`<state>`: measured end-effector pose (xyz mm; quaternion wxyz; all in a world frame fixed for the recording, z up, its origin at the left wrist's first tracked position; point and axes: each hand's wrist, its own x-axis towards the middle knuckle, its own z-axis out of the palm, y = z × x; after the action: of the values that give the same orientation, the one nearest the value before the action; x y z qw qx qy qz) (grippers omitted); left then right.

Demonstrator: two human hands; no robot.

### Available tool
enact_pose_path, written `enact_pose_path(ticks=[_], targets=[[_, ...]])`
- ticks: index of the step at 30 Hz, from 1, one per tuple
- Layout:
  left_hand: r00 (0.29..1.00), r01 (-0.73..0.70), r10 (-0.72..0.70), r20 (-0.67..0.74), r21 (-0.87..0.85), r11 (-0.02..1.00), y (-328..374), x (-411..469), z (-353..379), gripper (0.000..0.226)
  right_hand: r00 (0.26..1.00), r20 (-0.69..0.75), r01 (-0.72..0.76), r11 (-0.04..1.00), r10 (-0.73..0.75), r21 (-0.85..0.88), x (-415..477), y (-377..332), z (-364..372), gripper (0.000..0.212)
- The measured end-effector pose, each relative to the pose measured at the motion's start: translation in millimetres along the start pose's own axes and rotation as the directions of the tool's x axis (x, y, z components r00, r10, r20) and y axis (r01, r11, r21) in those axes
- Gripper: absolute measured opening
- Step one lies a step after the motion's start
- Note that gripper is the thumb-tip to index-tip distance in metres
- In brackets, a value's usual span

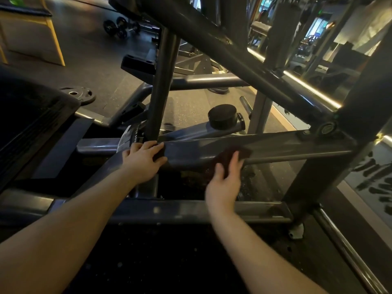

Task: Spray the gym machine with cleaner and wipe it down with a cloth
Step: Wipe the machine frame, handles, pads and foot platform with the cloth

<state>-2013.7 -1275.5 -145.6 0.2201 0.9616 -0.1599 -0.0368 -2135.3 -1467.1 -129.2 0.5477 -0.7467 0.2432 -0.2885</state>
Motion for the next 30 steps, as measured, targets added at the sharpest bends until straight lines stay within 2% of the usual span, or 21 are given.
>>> enact_pose_path(ticks=[2,4,5,6,9,12,15,17,19,22,25,28,30], targets=[[1.000,-0.012,0.012,-0.011,0.009,1.000,-1,-2,1,0.061,0.982,0.060,0.191,0.954,-0.182,-0.232,36,1,-28,0.058],[1.000,-0.023,0.023,-0.020,0.019,1.000,0,-3,1,0.061,0.927,0.241,0.376,0.721,-0.289,-0.582,74,4,-36,0.050],[0.999,-0.027,0.027,-0.020,0.022,0.999,1,-4,1,0.061,0.899,0.322,0.437,0.593,-0.296,-0.677,90,3,-35,0.046],[0.999,-0.028,0.029,-0.020,0.024,0.999,2,-4,1,0.061,0.879,0.382,0.477,0.511,-0.285,-0.715,102,-2,-30,0.043],[0.999,-0.026,0.026,-0.035,0.018,1.000,3,-5,1,0.061,0.815,0.544,0.575,0.398,-0.200,-0.715,113,-27,0,0.036],[0.996,0.006,-0.005,-0.088,0.011,1.000,-3,-5,3,0.065,0.696,0.704,0.708,0.305,-0.143,-0.637,84,-48,51,0.030],[0.973,0.165,-0.167,-0.161,-0.023,0.986,-17,-14,6,0.074,0.567,0.804,0.803,0.337,-0.179,-0.491,41,-48,87,0.038],[0.947,0.270,-0.275,-0.167,-0.050,0.962,-28,-22,7,0.081,0.520,0.837,0.825,0.357,-0.171,-0.439,38,-46,87,0.044],[0.942,0.297,-0.304,-0.139,-0.070,0.952,-35,-28,7,0.083,0.549,0.819,0.801,0.386,-0.169,-0.458,60,-44,71,0.042],[0.944,0.294,-0.303,-0.129,-0.084,0.952,-35,-30,6,0.082,0.703,0.708,0.671,0.388,-0.063,-0.632,119,-44,29,0.035],[0.947,0.287,-0.300,-0.116,-0.113,0.951,-33,-32,8,0.081,0.801,0.598,0.550,0.354,0.031,-0.756,162,-47,-6,0.030],[0.946,0.293,-0.307,-0.102,-0.132,0.947,-35,-33,9,0.081,0.806,0.590,0.543,0.335,0.050,-0.770,165,-52,12,0.030],[0.944,0.297,-0.312,-0.108,-0.131,0.946,-33,-33,9,0.080,0.764,0.638,0.575,0.346,0.097,-0.742,146,-57,42,0.034]])
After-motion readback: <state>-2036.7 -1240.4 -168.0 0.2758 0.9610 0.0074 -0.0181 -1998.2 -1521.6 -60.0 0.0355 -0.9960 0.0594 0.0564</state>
